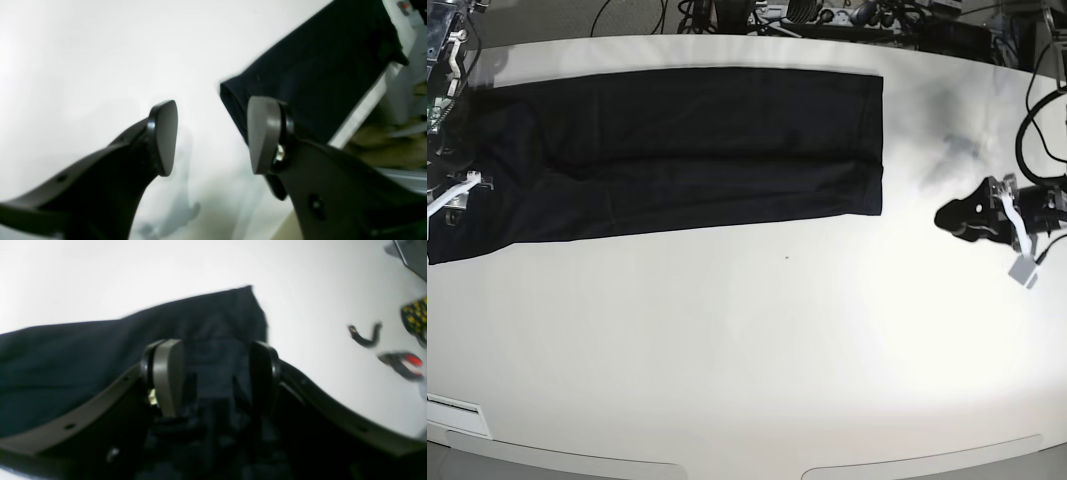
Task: Fold the T-shirt properly
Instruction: 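Release the folded strip and withdraw both grippers, then grasp the strip's end with the left gripper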
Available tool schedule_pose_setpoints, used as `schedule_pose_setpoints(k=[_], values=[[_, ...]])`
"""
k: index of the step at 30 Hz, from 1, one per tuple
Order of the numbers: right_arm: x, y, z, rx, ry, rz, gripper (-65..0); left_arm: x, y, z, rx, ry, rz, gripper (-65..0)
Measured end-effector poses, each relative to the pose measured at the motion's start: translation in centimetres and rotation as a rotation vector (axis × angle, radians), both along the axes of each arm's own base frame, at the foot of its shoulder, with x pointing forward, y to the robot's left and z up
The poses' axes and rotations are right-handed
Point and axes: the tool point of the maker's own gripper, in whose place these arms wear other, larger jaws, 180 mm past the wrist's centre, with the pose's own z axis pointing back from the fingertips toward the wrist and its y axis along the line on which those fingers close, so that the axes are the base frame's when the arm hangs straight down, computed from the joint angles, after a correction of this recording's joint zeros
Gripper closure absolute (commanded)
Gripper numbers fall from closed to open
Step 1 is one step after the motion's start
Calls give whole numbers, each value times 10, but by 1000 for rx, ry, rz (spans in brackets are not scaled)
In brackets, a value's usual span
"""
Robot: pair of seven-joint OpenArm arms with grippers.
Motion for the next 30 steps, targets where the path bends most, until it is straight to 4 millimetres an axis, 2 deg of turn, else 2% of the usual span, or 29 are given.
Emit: schedule_pose_setpoints(k=[3,6,12,16,23,30], values=[[-17,-9,-5,37,18,-35,-339,-30,-17,-35,-56,112,14,-356],[-27,-16,-6,46,25,-61,-339,-52,-32,-55,-110,176,23,-356],[-31,-26,-1,34,16,-88,-339,-64,-22,-59,-188,173,160,-356],[-31,-25,-1,37,15,-88,-339,-74,-39,-67,-270,171,201,-356],[-31,-25,-1,37,15,-87,-339,-63,-71,-74,-371,124,278,-356],[-30,-24,-1,30,22,-73,-339,-61,-90,-78,-404,121,285,-356]])
